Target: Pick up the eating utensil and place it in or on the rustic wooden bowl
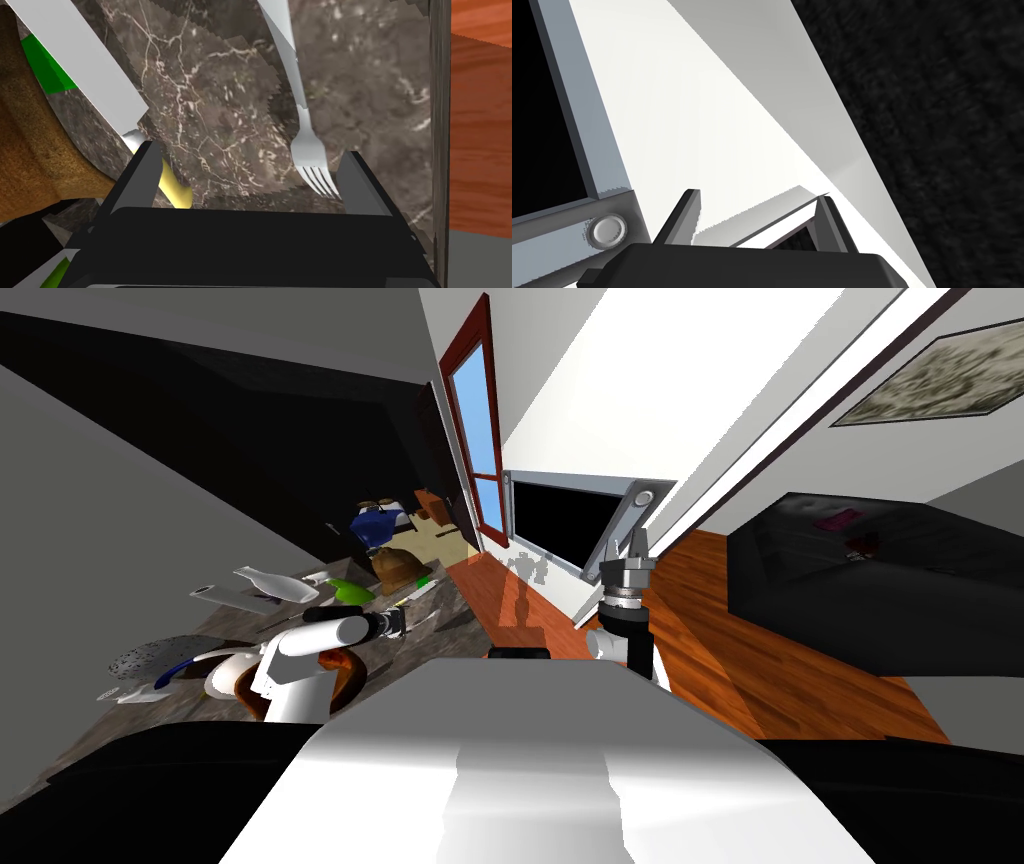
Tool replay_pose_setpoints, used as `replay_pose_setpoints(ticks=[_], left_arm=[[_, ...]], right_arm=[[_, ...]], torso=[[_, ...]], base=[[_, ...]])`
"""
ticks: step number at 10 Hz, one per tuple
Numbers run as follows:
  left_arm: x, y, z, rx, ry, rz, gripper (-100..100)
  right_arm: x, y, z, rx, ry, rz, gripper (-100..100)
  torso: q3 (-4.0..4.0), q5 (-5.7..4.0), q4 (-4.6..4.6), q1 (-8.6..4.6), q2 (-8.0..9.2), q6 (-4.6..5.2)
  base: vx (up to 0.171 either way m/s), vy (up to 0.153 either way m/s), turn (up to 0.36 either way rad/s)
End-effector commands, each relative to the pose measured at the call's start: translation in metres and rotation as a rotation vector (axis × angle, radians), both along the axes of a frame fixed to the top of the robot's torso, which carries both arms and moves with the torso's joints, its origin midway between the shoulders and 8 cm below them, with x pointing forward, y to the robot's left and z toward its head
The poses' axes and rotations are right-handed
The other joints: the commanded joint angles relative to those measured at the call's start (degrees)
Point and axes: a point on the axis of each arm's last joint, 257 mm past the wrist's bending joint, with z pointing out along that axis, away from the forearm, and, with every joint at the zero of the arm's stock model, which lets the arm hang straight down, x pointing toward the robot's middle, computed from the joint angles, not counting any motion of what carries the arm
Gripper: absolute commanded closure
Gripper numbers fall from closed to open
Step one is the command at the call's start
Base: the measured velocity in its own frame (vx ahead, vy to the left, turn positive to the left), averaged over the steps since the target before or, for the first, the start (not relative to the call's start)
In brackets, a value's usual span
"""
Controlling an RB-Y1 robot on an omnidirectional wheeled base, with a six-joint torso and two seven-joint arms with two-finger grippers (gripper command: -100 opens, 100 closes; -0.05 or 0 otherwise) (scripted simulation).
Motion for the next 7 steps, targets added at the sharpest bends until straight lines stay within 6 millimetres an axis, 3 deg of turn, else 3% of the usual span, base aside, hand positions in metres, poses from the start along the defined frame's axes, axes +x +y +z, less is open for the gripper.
replay_pose_setpoints(ticks=[1,7], left_arm=[[-0.009,0.001,-0.005,-0.011,0.042,0.007,-100],[-0.053,0.002,-0.03,-0.052,0.229,0.045,-100]], right_arm=[[0.0,0.0,0.0,0.0,0.0,0.0,0],[0.0,0.0,0.0,0.0,0.0,0.0,0]], torso=[[0.0,0.0,0.0,0.0,0.0,0.0],[0.0,0.0,0.0,0.02,0.0,0.0]], base=[[0.043,0.001,-0.006],[0.051,0.004,-0.007]])
